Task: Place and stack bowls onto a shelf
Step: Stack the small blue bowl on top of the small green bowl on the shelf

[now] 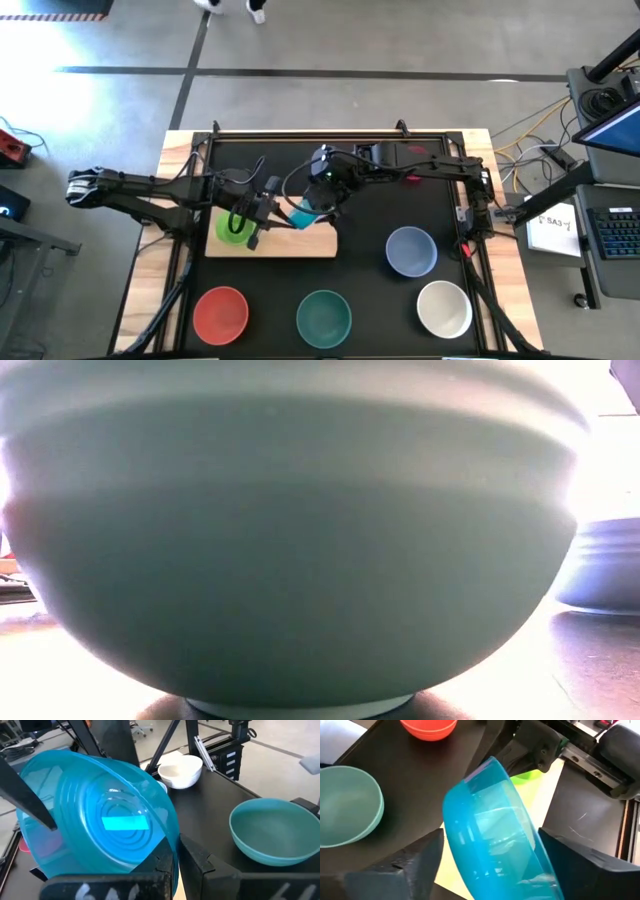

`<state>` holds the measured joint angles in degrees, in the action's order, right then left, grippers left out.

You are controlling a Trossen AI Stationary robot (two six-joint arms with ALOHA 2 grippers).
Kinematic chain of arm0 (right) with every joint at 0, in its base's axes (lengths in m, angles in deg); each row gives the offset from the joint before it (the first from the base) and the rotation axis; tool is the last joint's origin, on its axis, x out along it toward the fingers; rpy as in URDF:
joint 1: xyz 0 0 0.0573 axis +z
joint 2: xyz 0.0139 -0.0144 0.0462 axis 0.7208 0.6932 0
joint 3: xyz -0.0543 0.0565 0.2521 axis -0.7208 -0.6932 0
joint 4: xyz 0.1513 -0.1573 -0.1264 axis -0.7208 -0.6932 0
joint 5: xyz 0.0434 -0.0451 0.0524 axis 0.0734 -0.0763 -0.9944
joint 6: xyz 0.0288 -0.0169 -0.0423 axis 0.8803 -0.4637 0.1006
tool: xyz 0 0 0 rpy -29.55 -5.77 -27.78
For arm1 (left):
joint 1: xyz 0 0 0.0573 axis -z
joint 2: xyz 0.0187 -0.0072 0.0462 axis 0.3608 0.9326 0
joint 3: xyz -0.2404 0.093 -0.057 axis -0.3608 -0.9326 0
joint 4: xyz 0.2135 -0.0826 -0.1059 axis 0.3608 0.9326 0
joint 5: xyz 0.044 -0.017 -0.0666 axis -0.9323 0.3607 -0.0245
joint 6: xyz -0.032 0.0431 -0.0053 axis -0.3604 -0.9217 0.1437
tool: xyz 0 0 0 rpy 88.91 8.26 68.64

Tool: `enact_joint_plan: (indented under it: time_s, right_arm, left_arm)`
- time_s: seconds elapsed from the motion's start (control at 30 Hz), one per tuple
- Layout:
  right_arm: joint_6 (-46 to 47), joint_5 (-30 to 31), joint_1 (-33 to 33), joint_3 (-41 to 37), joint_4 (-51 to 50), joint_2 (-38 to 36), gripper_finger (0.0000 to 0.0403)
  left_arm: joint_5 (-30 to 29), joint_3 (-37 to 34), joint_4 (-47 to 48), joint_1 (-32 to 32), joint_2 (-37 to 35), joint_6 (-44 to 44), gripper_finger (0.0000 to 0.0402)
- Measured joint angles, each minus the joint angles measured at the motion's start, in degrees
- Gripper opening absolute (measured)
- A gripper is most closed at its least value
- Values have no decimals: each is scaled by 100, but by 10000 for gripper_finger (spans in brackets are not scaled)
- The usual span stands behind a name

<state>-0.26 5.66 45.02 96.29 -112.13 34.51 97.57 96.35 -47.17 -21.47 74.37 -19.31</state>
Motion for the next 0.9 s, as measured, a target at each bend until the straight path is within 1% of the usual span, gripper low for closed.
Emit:
enact_joint_plan:
  time_s: [0.13, 0.27, 0.4, 0.57, 0.9]
  right_arm:
    - [-20, -47, -2, 0, -39, -2, 344]
    - [-74, -73, -2, 0, -80, -15, 364]
    - [-297, -55, -2, -1, -88, -17, 368]
    - [-584, 359, -2, -2, 26, -24, 368]
    - [-1552, 371, -15, -4, 177, -28, 368]
  left_arm:
    - [11, 1, 21, -2, 0, 0, 1]
    - [29, 2, 27, -7, 0, 79, 1]
    - [64, 2, 9, -4, 1, 232, 1]
    - [70, 4, -37, -4, 4, 245, 1]
    - [118, 4, -154, -12, 4, 237, 1]
